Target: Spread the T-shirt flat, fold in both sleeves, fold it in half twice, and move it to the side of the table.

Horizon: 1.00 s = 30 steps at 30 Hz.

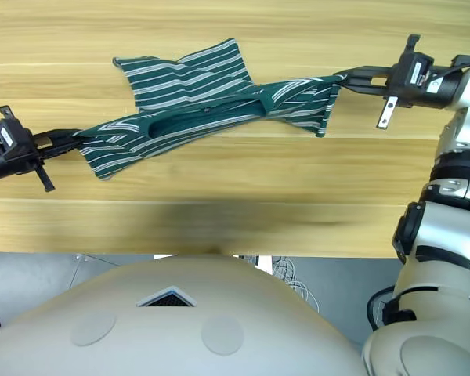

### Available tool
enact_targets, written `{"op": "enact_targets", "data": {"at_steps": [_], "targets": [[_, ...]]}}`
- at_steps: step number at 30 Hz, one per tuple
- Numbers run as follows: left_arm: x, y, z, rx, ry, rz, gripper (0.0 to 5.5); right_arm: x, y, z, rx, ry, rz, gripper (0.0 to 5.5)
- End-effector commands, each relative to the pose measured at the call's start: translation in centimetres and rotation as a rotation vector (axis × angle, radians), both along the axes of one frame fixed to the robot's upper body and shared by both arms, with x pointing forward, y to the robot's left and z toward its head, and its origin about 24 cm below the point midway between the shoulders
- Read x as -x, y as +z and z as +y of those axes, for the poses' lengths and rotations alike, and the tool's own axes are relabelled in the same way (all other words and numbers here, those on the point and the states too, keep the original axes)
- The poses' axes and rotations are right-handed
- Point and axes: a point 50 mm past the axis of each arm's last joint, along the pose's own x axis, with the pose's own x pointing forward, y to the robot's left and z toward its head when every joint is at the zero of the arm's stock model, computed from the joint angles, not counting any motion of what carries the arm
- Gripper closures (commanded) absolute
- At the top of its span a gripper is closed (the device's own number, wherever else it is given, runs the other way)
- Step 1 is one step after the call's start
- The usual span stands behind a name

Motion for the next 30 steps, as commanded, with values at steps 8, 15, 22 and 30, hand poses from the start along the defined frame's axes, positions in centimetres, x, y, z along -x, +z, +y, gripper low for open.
{"op": "enact_targets", "data": {"at_steps": [8, 15, 22, 30], "targets": [[3.5, -1.4, -1.0, -0.1, -0.071, 0.111, 5.5, 7.0, 0.3, 3.0, 0.162, 0.29, 0.077, 5.49], [5.5, -1.8, -0.7, -0.111, -0.115, 0.166, 5.5, 7.3, 2.0, 1.7, 0.105, 0.241, 0.099, 4.66], [6.5, -2.5, 0.4, -0.144, -0.095, 0.198, 5.5, 7.6, 1.7, 1.0, -0.034, 0.196, 0.109, 3.23], [8.5, -3.5, 0.2, -0.189, -0.131, 0.231, 5.5, 6.0, -2.6, 4.3, -0.027, 0.195, 0.177, 2.4]]}}
